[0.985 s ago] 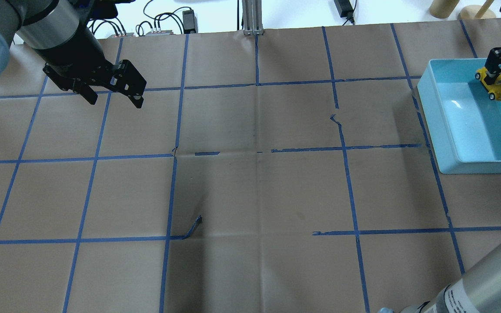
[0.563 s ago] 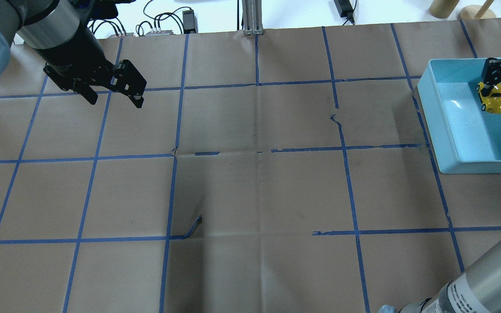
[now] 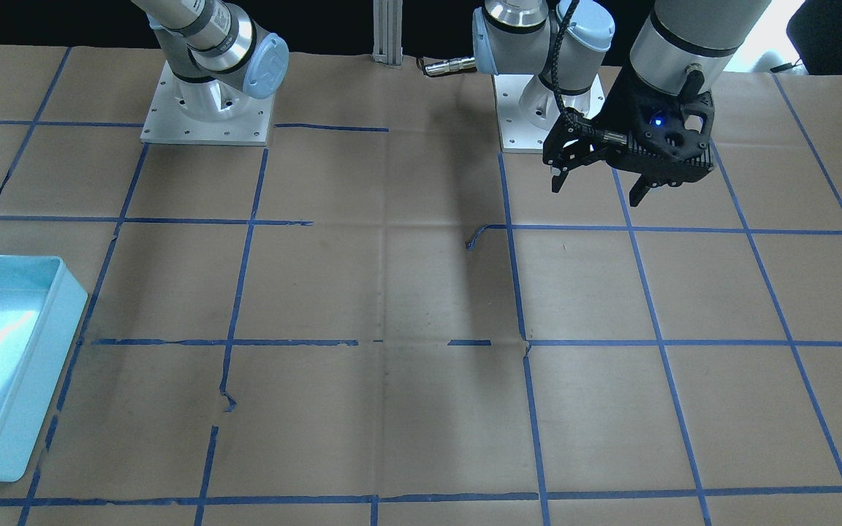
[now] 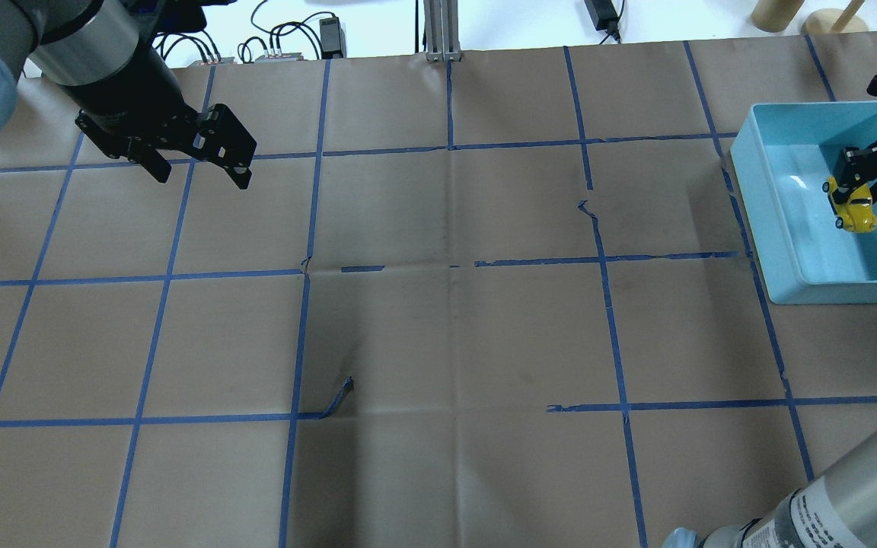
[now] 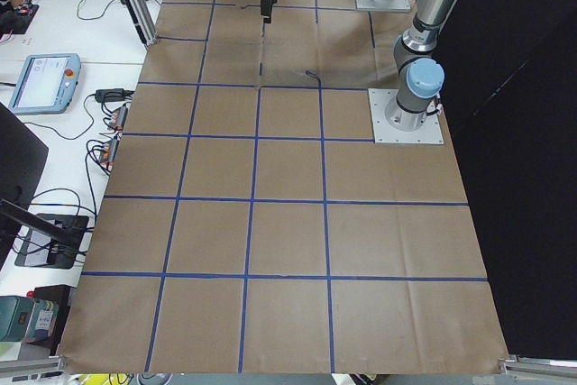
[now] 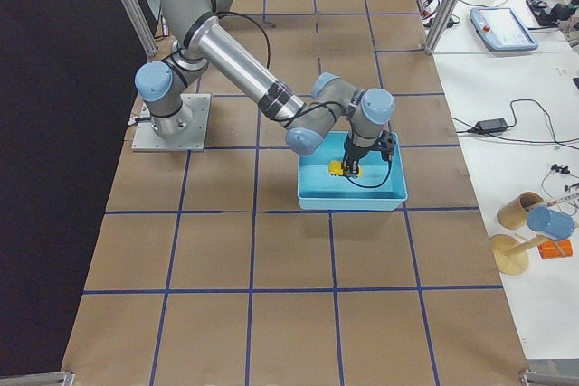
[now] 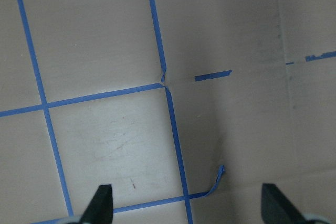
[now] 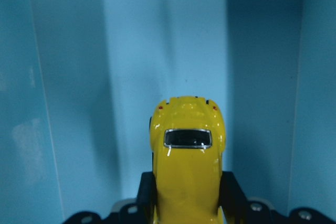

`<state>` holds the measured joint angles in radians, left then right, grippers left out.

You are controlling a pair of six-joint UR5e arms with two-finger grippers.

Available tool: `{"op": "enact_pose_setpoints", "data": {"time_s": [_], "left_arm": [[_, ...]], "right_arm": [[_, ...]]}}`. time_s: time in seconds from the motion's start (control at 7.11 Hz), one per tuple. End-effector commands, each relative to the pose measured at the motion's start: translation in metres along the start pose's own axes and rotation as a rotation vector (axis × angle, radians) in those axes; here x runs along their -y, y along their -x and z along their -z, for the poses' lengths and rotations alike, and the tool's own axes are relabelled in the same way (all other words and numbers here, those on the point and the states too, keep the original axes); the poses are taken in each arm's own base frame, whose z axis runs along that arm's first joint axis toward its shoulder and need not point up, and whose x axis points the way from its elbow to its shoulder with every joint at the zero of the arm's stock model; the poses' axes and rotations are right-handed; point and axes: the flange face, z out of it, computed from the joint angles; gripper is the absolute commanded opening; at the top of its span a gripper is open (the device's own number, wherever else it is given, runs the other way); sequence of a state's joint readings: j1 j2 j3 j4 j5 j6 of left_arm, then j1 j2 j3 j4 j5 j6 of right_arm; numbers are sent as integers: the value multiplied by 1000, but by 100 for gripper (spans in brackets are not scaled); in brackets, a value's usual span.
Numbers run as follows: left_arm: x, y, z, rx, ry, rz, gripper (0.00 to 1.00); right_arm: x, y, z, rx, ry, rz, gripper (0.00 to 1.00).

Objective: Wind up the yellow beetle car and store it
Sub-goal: 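Lower the car into the blue bin and open the right gripper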

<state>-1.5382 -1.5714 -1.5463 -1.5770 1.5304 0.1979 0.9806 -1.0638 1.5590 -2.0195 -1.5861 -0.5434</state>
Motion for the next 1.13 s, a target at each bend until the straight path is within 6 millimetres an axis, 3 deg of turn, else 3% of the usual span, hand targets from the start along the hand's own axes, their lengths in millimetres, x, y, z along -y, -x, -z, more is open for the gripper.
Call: {"op": "enact_pose_setpoints", "data": {"time_s": [0.0,0.14,0.28,0.42,0.7,0.98], "left_arm": [[0,0,0,1,0,0,99],[-2,-1,3,3,-5,-1,99],[-5,-1,6,2,-10,13,99],[-5,-1,6,2,-10,13,99],[-7,-1,7,-1,-6,33,99],[-6,0,7,-6,-13,51,99]], "right_arm": [[-15,3,-29,12,-25,31,17],[-16,4,-31,15,-21,27,22],[-14,2,-27,8,-31,28,55],[-12,1,-23,3,-39,24,98],[-16,3,18,-41,-81,20,100],[-34,18,84,-72,-140,7,100]]}}
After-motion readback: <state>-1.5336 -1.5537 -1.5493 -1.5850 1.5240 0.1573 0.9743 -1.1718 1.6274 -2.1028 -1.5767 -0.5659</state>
